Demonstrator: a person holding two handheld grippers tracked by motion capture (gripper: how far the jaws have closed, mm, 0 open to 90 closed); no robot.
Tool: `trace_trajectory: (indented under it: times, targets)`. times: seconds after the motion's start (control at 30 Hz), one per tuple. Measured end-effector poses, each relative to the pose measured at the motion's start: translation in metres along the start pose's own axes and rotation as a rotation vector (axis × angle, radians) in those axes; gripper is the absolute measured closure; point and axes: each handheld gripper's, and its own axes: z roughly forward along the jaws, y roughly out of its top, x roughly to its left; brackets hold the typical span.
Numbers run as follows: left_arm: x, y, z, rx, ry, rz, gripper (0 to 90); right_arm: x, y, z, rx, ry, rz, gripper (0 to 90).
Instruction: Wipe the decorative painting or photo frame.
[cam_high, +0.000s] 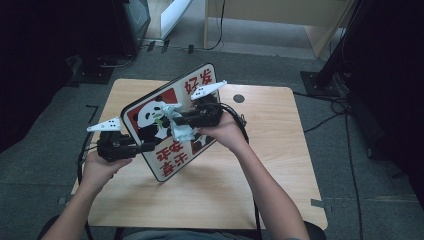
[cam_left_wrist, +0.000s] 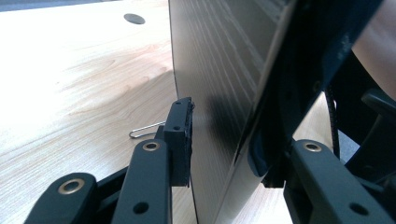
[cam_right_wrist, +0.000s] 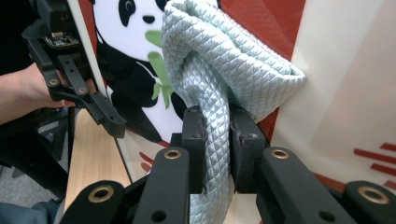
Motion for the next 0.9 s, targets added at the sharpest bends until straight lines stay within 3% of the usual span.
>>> trace_trajectory:
  times: [0.9]
  targets:
    - [-0.001, -0.001, 0.000, -0.002, 0.000, 0.000, 61.9, -0.004, -0.034, 0.010, 0.021, 0.023, 0.039, 78.8]
